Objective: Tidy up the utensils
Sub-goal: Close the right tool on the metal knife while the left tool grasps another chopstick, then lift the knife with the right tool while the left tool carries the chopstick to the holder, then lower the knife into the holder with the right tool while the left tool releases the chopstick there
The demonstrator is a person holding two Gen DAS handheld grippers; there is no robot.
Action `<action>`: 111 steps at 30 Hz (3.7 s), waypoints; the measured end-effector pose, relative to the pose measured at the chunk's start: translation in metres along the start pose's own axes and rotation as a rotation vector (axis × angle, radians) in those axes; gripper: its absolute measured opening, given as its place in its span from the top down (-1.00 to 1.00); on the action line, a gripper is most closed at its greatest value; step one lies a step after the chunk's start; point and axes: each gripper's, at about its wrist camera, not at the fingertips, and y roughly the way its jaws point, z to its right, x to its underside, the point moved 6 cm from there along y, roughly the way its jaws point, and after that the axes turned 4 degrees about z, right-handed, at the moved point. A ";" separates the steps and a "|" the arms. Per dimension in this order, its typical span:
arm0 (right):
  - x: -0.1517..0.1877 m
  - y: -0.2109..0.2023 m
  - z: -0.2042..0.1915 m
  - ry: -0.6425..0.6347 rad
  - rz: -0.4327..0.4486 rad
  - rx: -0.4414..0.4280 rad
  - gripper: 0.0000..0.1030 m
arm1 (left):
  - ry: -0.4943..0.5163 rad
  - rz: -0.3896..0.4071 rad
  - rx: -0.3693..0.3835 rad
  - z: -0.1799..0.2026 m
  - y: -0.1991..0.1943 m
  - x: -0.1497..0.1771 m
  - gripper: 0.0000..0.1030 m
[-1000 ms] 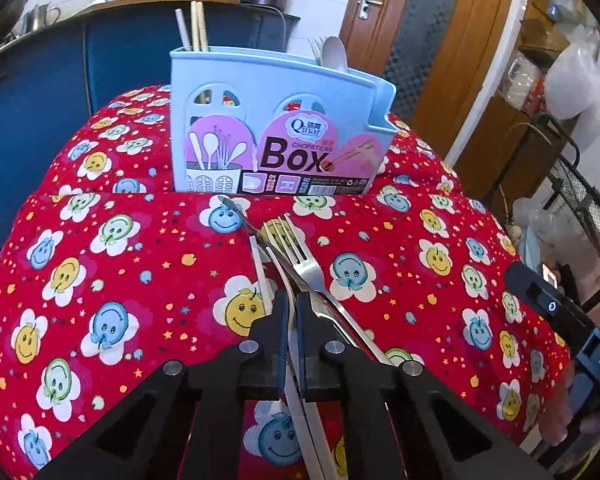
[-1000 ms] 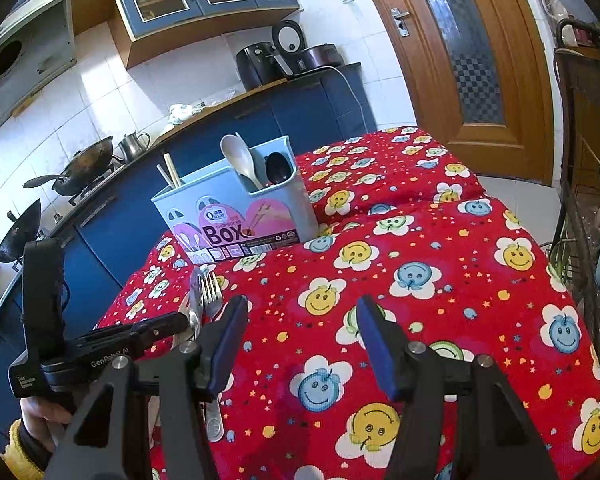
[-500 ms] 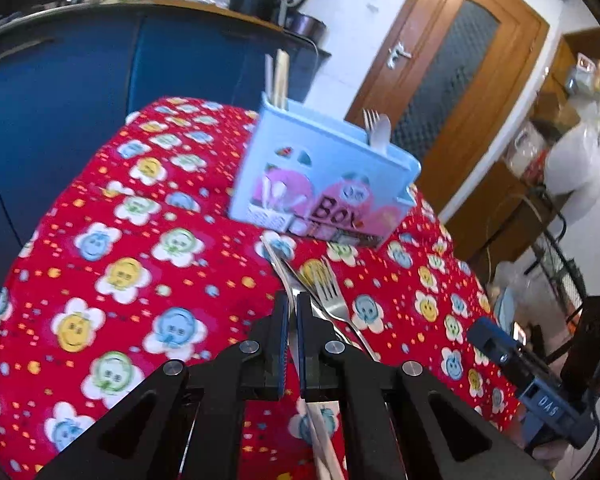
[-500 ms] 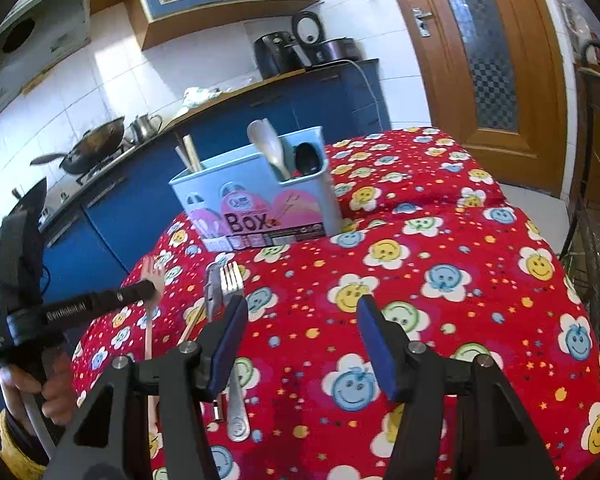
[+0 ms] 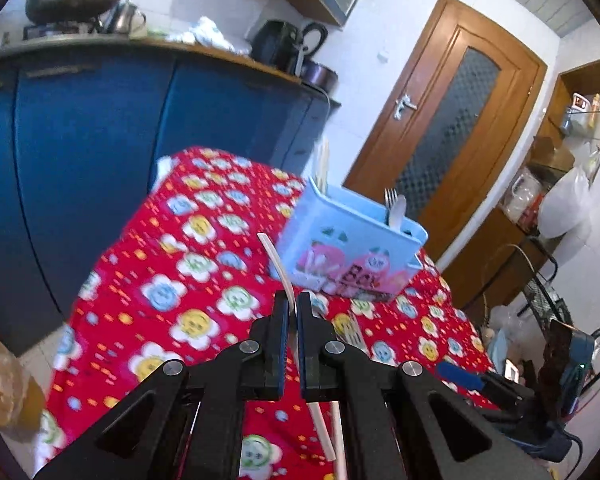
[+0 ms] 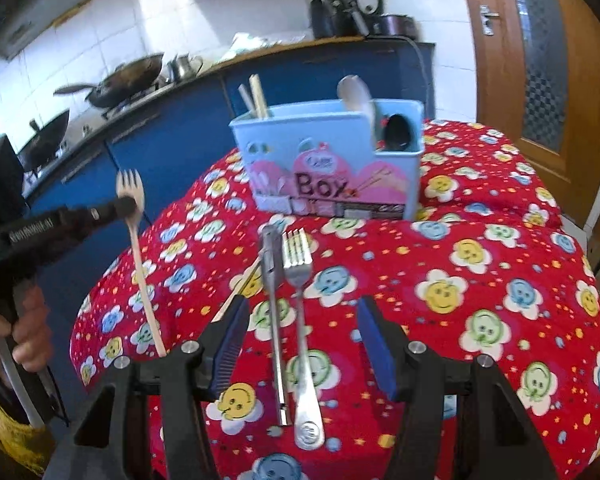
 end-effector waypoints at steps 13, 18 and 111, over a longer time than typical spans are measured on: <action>0.002 0.048 -0.027 -0.108 -0.242 -0.022 0.40 | 0.078 0.095 -0.104 -0.023 -0.014 -0.006 0.93; 0.002 0.065 -0.031 -0.139 -0.319 -0.014 0.43 | 0.081 0.107 -0.108 -0.029 -0.014 -0.006 0.93; -0.181 0.052 0.092 0.050 0.625 0.142 0.65 | 0.301 0.357 -0.137 0.069 0.133 -0.109 0.93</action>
